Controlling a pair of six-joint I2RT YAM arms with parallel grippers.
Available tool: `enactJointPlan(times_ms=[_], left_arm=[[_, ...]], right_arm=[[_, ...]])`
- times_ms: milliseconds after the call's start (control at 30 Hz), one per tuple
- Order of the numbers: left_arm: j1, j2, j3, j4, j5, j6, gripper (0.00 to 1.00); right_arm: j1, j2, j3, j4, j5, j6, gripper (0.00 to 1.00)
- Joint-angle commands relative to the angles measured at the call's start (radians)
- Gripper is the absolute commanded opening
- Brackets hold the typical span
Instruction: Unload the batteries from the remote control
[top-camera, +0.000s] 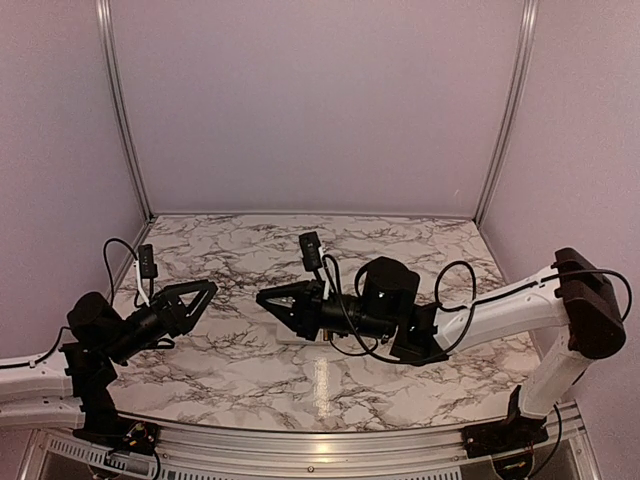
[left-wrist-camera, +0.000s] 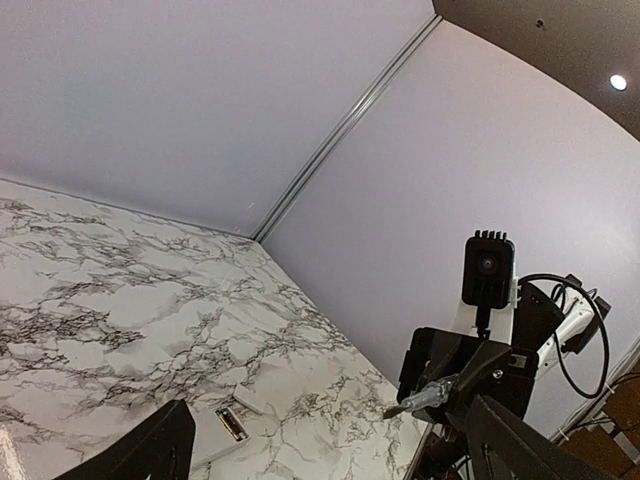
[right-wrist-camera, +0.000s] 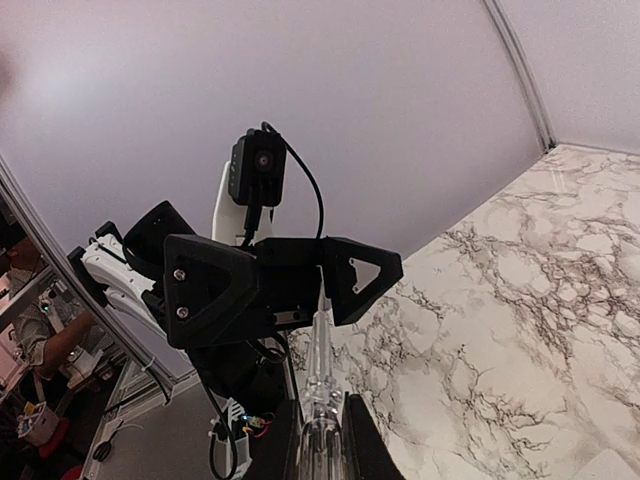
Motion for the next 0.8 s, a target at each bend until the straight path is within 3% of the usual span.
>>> enactJointPlan(times_ms=[0,233,633,767], left_arm=[[0.001,-0.022,0.055,-0.193,-0.144,0.036,0.99],[0.000,0.109,0.139,-0.339,-0.250,0.041,0.99],[0.001,0.385,0.256,-0.373,-0.192,0.040,0.99],[0.000,0.450,0.284,-0.378,-0.161,0.041,0.98]], right_arm=[[-0.007,-0.063,-0.003,-0.161,0.120,-0.048,0.00],[-0.009,-0.166,-0.017,-0.446,0.294,-0.086,0.00],[-0.077,-0.300,0.003,-0.893,0.410,-0.088,0.00],[-0.122,-0.309,0.007,-0.973,0.366,-0.053,0.00]])
